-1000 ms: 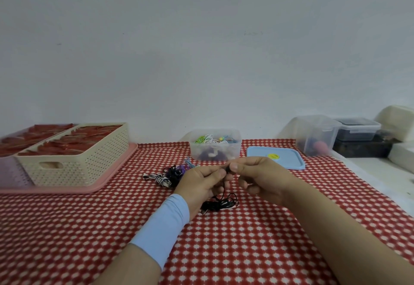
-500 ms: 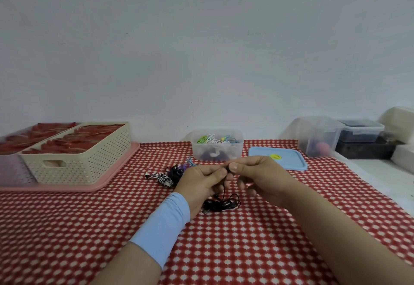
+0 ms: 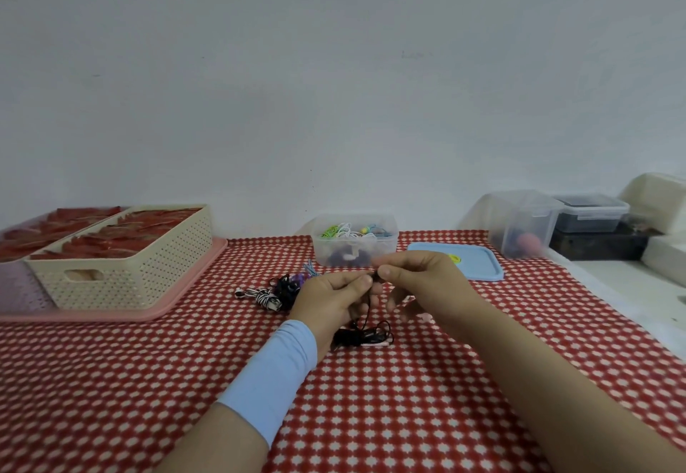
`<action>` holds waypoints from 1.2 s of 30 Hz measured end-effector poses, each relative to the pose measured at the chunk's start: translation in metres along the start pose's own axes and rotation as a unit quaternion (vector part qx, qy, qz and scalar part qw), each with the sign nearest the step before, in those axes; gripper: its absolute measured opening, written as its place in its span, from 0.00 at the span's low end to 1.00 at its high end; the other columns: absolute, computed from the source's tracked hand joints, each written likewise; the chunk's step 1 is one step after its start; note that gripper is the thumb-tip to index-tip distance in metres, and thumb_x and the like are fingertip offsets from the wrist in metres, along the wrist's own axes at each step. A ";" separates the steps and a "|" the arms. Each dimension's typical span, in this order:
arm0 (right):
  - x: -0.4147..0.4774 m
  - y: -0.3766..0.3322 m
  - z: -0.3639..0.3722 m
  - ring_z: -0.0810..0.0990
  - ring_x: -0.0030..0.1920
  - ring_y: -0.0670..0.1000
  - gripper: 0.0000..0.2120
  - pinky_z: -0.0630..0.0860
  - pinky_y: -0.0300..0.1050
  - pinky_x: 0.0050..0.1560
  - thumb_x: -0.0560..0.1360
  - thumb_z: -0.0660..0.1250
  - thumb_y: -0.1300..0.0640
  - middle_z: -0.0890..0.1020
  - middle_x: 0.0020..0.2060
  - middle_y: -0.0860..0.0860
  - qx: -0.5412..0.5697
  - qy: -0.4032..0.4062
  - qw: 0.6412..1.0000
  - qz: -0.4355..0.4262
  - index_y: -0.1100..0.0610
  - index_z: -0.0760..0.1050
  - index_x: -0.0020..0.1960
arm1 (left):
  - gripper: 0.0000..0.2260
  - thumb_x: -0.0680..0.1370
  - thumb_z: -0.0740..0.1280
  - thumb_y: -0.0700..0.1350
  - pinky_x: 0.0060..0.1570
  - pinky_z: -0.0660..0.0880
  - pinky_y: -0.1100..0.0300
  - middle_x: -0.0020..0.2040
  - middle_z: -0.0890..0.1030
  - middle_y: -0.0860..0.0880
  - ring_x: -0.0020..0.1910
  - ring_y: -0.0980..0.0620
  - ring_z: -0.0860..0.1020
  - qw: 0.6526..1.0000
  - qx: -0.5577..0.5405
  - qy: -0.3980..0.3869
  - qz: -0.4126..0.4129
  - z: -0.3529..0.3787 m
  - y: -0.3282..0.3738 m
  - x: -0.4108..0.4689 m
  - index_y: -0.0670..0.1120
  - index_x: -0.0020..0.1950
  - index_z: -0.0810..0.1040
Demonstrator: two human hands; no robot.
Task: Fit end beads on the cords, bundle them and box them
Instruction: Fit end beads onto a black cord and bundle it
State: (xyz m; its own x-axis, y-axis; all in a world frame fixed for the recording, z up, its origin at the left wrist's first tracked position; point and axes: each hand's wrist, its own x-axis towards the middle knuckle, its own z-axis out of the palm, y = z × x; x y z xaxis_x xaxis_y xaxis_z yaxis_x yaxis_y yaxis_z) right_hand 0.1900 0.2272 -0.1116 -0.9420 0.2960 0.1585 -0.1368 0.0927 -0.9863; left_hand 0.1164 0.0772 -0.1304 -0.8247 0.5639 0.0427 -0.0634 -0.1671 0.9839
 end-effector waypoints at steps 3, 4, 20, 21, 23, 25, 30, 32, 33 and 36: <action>-0.004 -0.006 -0.003 0.81 0.30 0.52 0.06 0.78 0.45 0.29 0.78 0.70 0.63 0.87 0.39 0.56 -0.065 -0.021 0.997 -0.020 0.56 0.87 0.50 | 0.07 0.79 0.67 0.38 0.40 0.79 0.63 0.44 0.86 0.44 0.39 0.52 0.81 1.000 0.000 -0.007 -0.008 -0.004 -0.001 -0.001 0.41 0.54 0.84; -0.005 -0.007 -0.003 0.81 0.31 0.52 0.07 0.78 0.45 0.30 0.79 0.70 0.63 0.87 0.39 0.56 -0.082 -0.031 0.996 -0.023 0.56 0.87 0.51 | 0.07 0.79 0.67 0.37 0.40 0.79 0.63 0.44 0.85 0.44 0.39 0.52 0.81 1.000 -0.001 -0.009 -0.010 -0.006 -0.001 -0.002 0.41 0.54 0.83; -0.008 -0.014 -0.009 0.81 0.33 0.49 0.08 0.77 0.42 0.30 0.76 0.72 0.61 0.87 0.45 0.58 -0.086 -0.082 0.992 0.031 0.54 0.87 0.53 | 0.06 0.78 0.67 0.36 0.40 0.78 0.63 0.40 0.85 0.45 0.38 0.53 0.81 0.996 0.066 -0.054 0.003 -0.012 0.006 -0.005 0.41 0.52 0.83; -0.008 -0.015 -0.009 0.81 0.33 0.50 0.08 0.77 0.42 0.30 0.76 0.72 0.61 0.87 0.46 0.59 -0.084 -0.084 0.992 0.035 0.54 0.87 0.53 | 0.06 0.78 0.67 0.36 0.40 0.78 0.63 0.40 0.85 0.45 0.38 0.53 0.81 0.996 0.067 -0.056 0.004 -0.012 0.006 -0.005 0.41 0.52 0.83; -0.008 -0.015 -0.010 0.81 0.34 0.50 0.08 0.78 0.43 0.30 0.76 0.72 0.61 0.87 0.46 0.58 -0.079 -0.094 0.992 0.041 0.53 0.87 0.53 | 0.06 0.78 0.67 0.35 0.40 0.79 0.63 0.40 0.85 0.46 0.38 0.54 0.81 0.996 0.062 -0.059 0.004 -0.011 0.006 -0.006 0.41 0.51 0.83; -0.008 -0.014 -0.011 0.81 0.35 0.50 0.08 0.78 0.43 0.30 0.77 0.72 0.61 0.87 0.44 0.58 -0.069 -0.100 0.992 0.042 0.53 0.88 0.52 | 0.07 0.79 0.66 0.35 0.40 0.79 0.64 0.39 0.85 0.46 0.37 0.54 0.81 0.996 0.056 -0.064 0.004 -0.010 0.006 -0.007 0.41 0.51 0.83; -0.007 -0.012 -0.010 0.81 0.35 0.50 0.08 0.77 0.43 0.31 0.77 0.71 0.60 0.87 0.45 0.59 -0.058 -0.093 0.993 0.050 0.54 0.87 0.53 | 0.07 0.79 0.66 0.35 0.39 0.78 0.64 0.39 0.84 0.46 0.37 0.54 0.81 0.997 0.043 -0.067 0.006 -0.008 0.005 -0.007 0.41 0.50 0.83; -0.006 -0.011 -0.010 0.81 0.35 0.50 0.07 0.77 0.43 0.31 0.77 0.71 0.60 0.87 0.43 0.57 -0.052 -0.092 0.992 0.067 0.53 0.87 0.51 | 0.06 0.78 0.67 0.35 0.39 0.78 0.64 0.39 0.85 0.46 0.37 0.54 0.81 0.996 0.065 -0.061 0.012 -0.008 0.005 -0.007 0.42 0.49 0.83; -0.006 -0.010 -0.010 0.81 0.35 0.50 0.07 0.77 0.43 0.30 0.77 0.72 0.60 0.87 0.43 0.56 -0.049 -0.094 0.991 0.079 0.53 0.88 0.51 | 0.06 0.78 0.67 0.35 0.39 0.78 0.64 0.39 0.85 0.46 0.37 0.53 0.81 0.995 0.078 -0.058 0.017 -0.008 0.004 -0.007 0.42 0.49 0.84; -0.005 -0.010 -0.012 0.81 0.34 0.50 0.08 0.78 0.42 0.28 0.73 0.73 0.59 0.86 0.42 0.55 -0.010 -0.106 0.987 0.116 0.53 0.88 0.50 | 0.07 0.78 0.68 0.35 0.41 0.78 0.62 0.40 0.86 0.45 0.38 0.52 0.82 0.993 0.099 -0.054 0.022 -0.008 0.006 -0.004 0.43 0.50 0.84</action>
State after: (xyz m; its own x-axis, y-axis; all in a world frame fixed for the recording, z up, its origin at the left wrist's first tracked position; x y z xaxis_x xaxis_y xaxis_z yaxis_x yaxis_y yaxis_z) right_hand 0.2001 0.2360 -0.1021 -0.9905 0.1059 -0.0880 0.0952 0.0652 -0.9933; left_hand 0.1151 0.0671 -0.1259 -0.7591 0.6442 0.0936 0.0912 -0.0371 0.9951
